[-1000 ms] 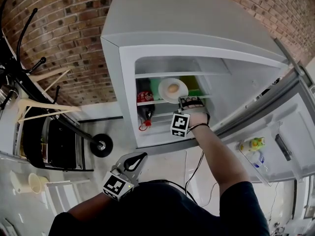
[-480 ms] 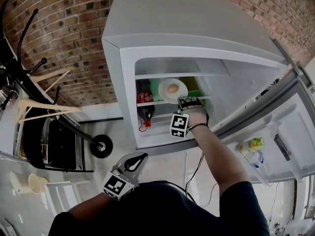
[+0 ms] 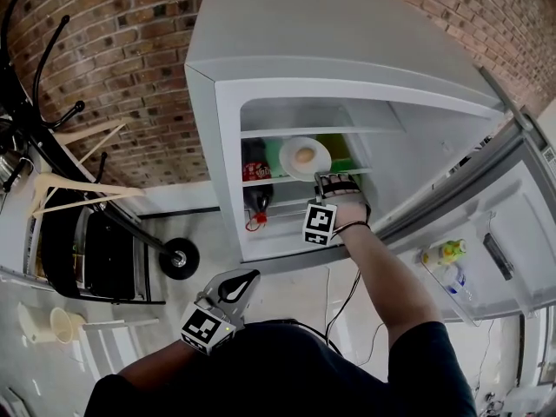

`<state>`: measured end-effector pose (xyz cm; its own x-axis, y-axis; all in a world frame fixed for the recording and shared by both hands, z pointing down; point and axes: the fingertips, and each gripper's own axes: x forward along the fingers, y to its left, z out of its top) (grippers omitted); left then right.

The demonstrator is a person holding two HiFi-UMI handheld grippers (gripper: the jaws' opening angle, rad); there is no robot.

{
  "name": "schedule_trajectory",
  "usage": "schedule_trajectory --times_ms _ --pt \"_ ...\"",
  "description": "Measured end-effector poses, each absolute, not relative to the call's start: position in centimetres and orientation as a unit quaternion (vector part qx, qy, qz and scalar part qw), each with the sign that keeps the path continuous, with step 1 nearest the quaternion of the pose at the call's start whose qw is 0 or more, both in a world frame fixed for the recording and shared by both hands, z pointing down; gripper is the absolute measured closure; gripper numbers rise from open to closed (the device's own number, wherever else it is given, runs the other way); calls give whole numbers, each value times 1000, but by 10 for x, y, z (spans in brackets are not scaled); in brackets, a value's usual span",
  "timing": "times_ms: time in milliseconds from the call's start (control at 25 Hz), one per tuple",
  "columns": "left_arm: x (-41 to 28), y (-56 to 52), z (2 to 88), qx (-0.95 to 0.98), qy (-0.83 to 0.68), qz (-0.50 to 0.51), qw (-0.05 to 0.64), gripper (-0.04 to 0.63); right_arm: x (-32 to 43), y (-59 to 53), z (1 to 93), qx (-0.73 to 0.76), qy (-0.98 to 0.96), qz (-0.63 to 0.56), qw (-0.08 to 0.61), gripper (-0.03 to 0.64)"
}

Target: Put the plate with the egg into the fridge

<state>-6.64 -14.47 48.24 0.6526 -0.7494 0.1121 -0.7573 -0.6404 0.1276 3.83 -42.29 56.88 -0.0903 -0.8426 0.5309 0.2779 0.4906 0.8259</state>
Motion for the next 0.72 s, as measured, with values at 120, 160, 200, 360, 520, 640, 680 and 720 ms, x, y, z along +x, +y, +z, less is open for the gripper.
schedule_trajectory --times_ms 120,160,200,360,520,640,680,720 --pt "-65 -145 479 906 -415 20 86 591 42 -413 565 248 -595 -440 625 454" --pt "-65 -145 479 907 -412 20 84 591 43 -408 564 252 -598 -439 622 454" --pt "-64 -145 479 909 -410 21 80 591 44 -403 563 256 -601 -438 617 456" --pt "-60 -145 480 914 -399 25 75 591 43 -373 558 272 -622 -431 594 456" --pt "-54 -145 479 920 -384 27 69 591 36 -337 548 286 -661 -406 563 459" --pt "-48 -145 478 924 -375 23 73 591 31 -309 536 300 -695 -376 534 473" --pt "-46 -145 477 925 -373 23 72 591 29 -300 531 304 -705 -368 524 479" --pt "-45 -146 477 926 -370 24 71 591 27 -291 527 307 -715 -361 514 483"
